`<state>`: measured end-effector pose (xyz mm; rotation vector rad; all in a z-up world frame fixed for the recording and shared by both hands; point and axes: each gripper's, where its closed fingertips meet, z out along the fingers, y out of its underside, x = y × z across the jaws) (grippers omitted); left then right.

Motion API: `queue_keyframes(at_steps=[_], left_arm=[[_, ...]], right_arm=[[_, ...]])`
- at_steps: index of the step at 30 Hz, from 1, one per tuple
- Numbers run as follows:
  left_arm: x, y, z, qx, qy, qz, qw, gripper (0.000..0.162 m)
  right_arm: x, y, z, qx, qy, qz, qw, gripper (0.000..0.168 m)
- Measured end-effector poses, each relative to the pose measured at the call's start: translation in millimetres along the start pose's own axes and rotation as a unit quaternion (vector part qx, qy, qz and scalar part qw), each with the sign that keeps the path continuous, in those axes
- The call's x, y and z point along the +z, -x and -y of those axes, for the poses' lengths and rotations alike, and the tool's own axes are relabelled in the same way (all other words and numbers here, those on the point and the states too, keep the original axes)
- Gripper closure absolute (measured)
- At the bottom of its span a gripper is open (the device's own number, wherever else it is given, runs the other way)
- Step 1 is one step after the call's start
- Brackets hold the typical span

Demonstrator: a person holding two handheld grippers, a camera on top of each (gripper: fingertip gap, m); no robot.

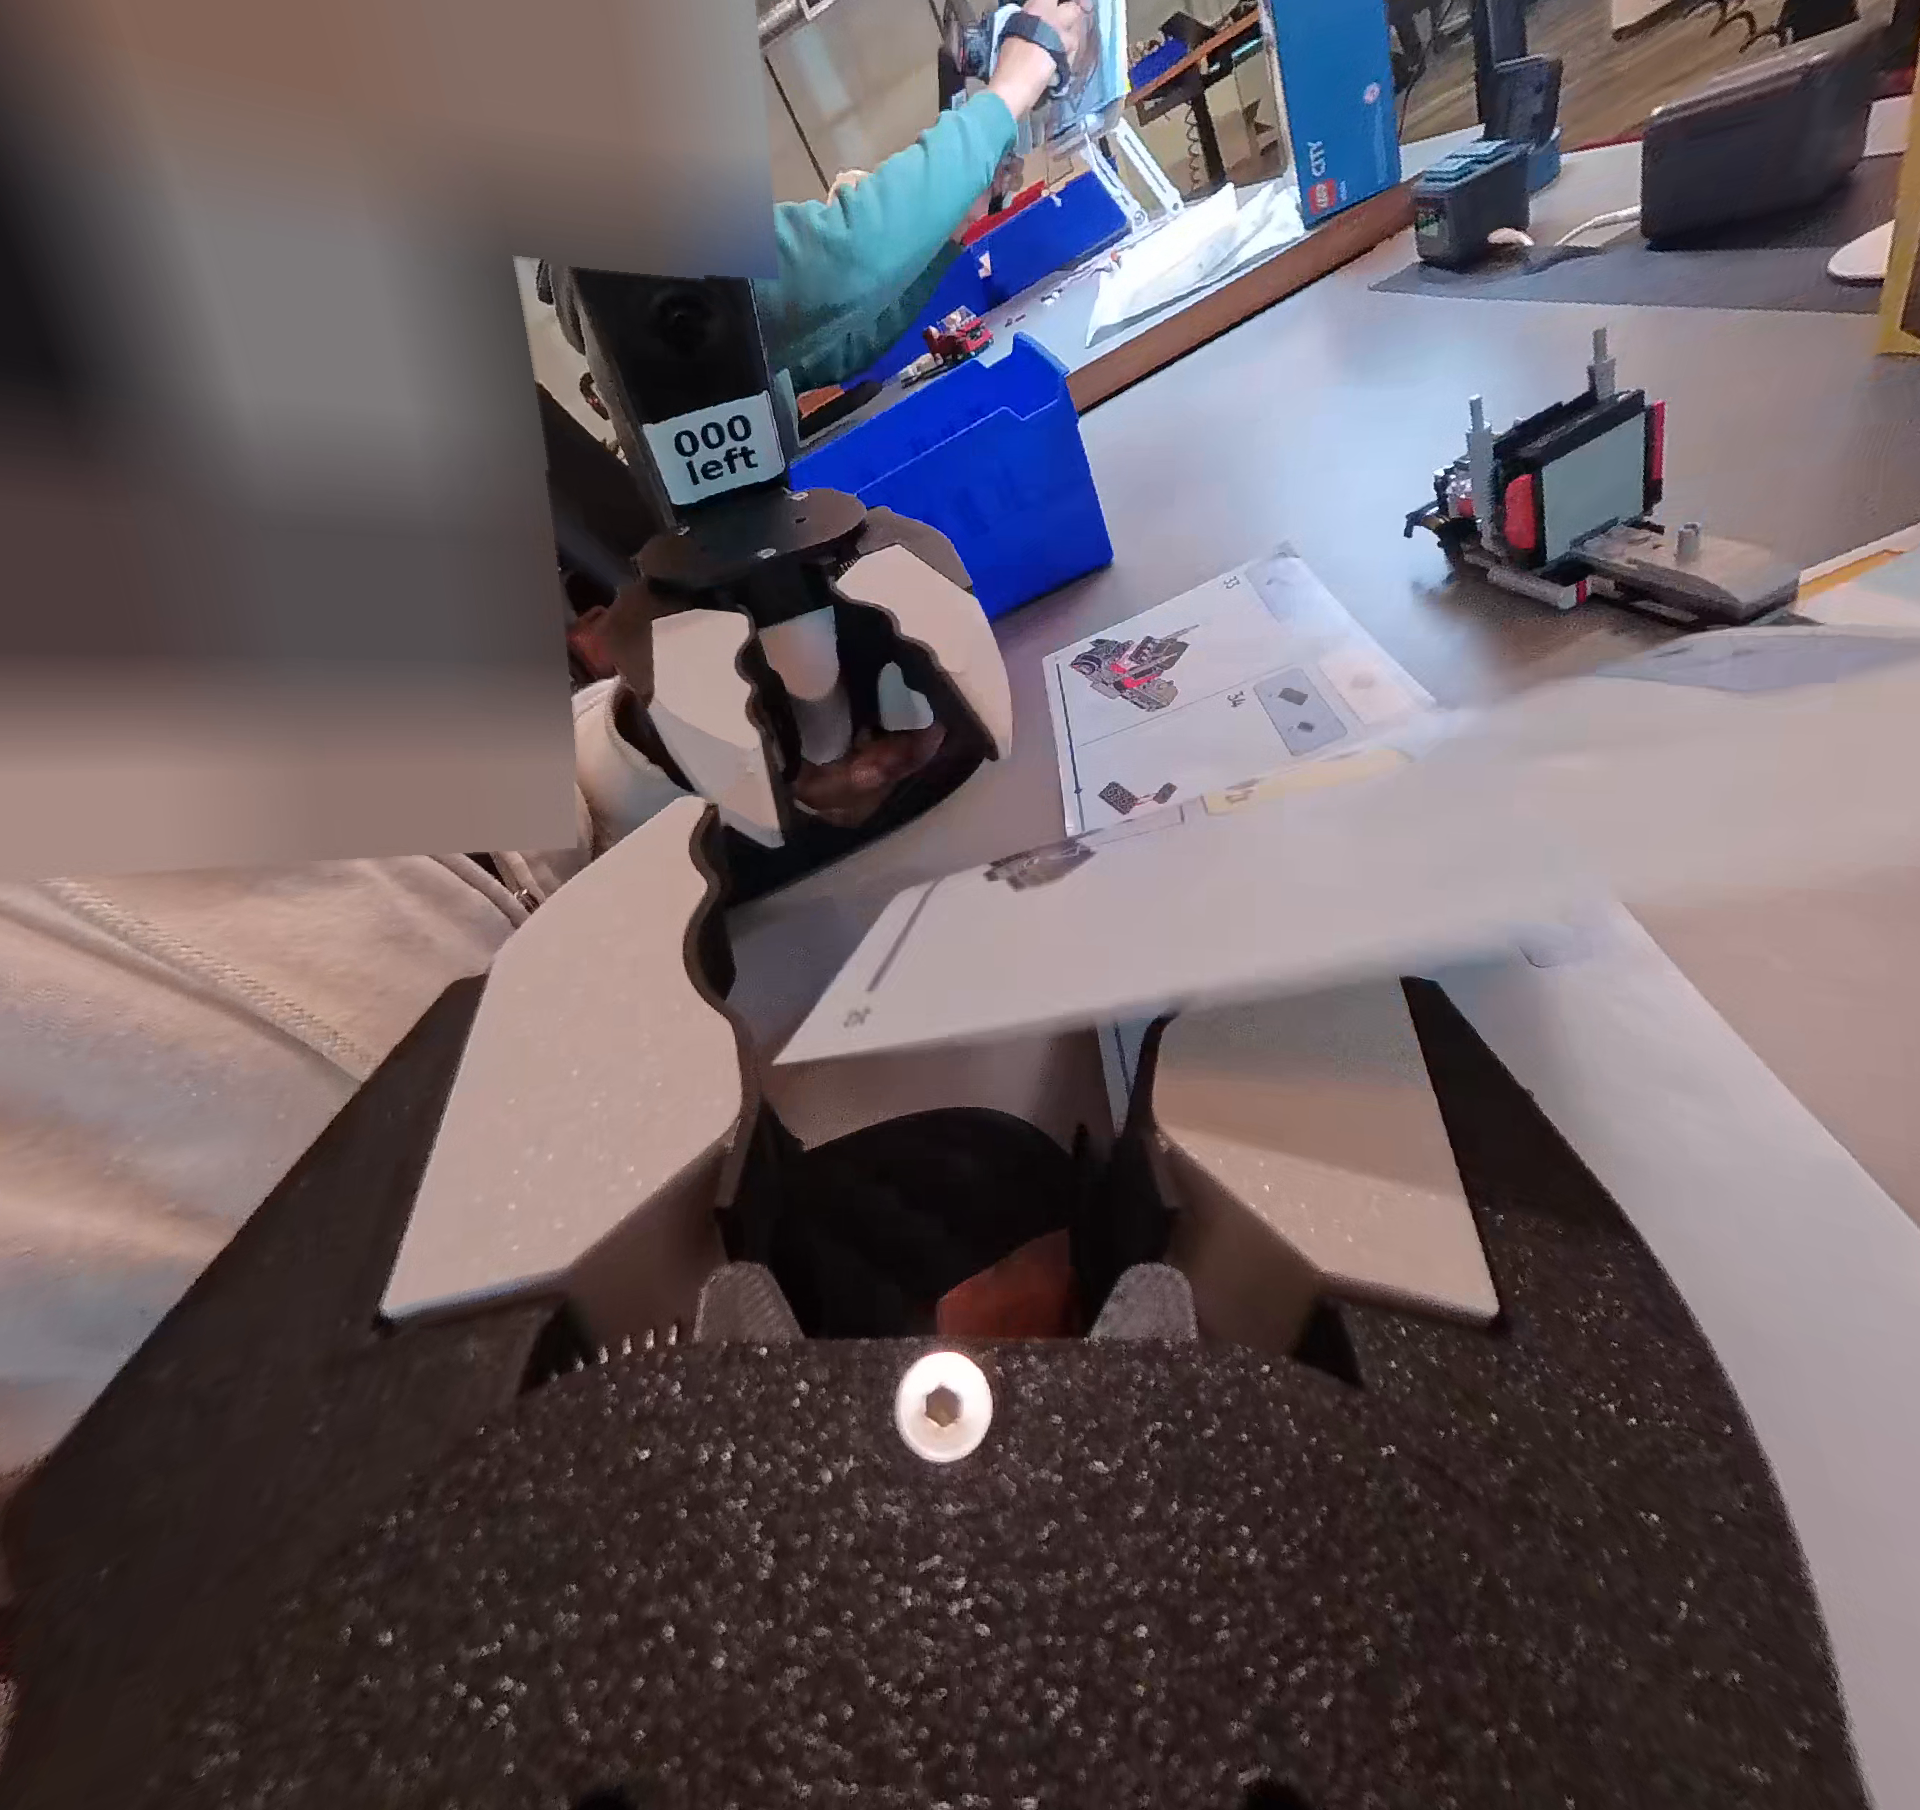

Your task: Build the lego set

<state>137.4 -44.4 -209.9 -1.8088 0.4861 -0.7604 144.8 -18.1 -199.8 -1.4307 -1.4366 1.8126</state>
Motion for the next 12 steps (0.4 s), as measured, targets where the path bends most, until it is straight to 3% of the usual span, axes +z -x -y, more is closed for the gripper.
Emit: queue_keyframes(at_steps=[6,12], left_arm=[[-15.1,24.2,-13.6,-0.016,0.038,0.06,0.997,0.113],[-22.2,30.2,-12.8,-0.033,0.037,0.075,0.996,0.114]], right_arm=[[2.2,-1.2,-4.4,-0.008,0.017,-0.002,1.0,0.088],[8.5,0.2,-7.7,-0.011,0.037,0.003,0.999,0.089]])
